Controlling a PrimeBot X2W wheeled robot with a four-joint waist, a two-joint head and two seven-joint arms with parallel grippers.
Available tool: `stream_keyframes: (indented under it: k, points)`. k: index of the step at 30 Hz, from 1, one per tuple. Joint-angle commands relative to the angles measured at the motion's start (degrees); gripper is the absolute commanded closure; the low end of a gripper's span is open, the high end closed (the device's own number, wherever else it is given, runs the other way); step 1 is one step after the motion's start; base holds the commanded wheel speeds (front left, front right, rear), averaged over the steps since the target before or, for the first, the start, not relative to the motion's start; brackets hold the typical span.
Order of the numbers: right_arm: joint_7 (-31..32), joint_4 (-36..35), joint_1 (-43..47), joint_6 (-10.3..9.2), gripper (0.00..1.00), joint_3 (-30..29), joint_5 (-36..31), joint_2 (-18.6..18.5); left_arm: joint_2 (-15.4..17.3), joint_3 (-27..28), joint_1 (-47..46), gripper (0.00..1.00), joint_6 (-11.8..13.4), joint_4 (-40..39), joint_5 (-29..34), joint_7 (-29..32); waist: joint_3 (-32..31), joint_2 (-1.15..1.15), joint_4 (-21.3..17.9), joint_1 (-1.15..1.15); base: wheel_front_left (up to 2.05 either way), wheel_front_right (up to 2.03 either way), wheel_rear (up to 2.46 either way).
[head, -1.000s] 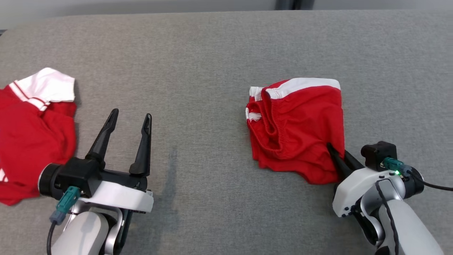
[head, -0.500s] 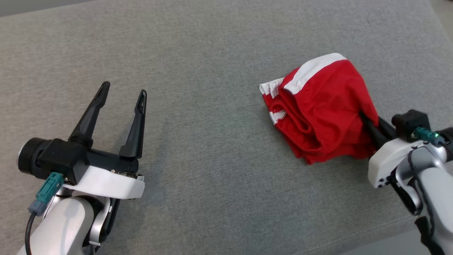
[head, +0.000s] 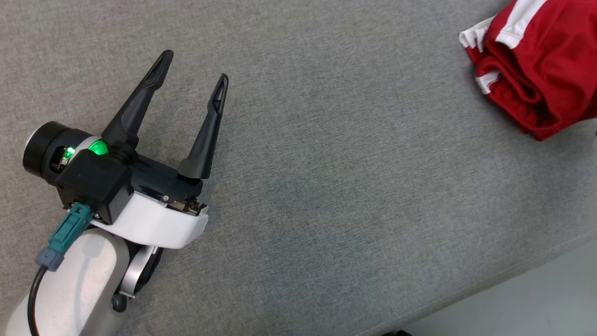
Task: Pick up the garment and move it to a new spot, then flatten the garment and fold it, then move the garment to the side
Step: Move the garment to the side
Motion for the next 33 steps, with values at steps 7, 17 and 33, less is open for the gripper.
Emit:
stream_keyframes:
  k: [7,17,33]
  points:
    - [-2.45,10.4,-2.93,-0.04,0.0,-5.65,-0.91,1.07,0.26,-0.31,-1.08,0.0,-0.25,0.31,0.4,-0.18,1.04,0.0,1.3,0.0,0.0,0.0,0.0]
    - [-6.55,11.47,-0.05,-0.04,0.0,-9.73,-1.15,2.72,0.07,0.57,2.68,0.0,1.16,3.54,-1.33,-1.97,-5.03,0.0,1.59,0.0,0.0,0.0,0.0]
    - [-4.39,-21.54,21.17,-0.04,0.0,-16.51,-2.32,16.07,-1.78,0.81,11.63,0.0,4.26,9.0,-4.75,-4.31,-18.95,0.0,10.95,0.0,0.0,0.0,0.0]
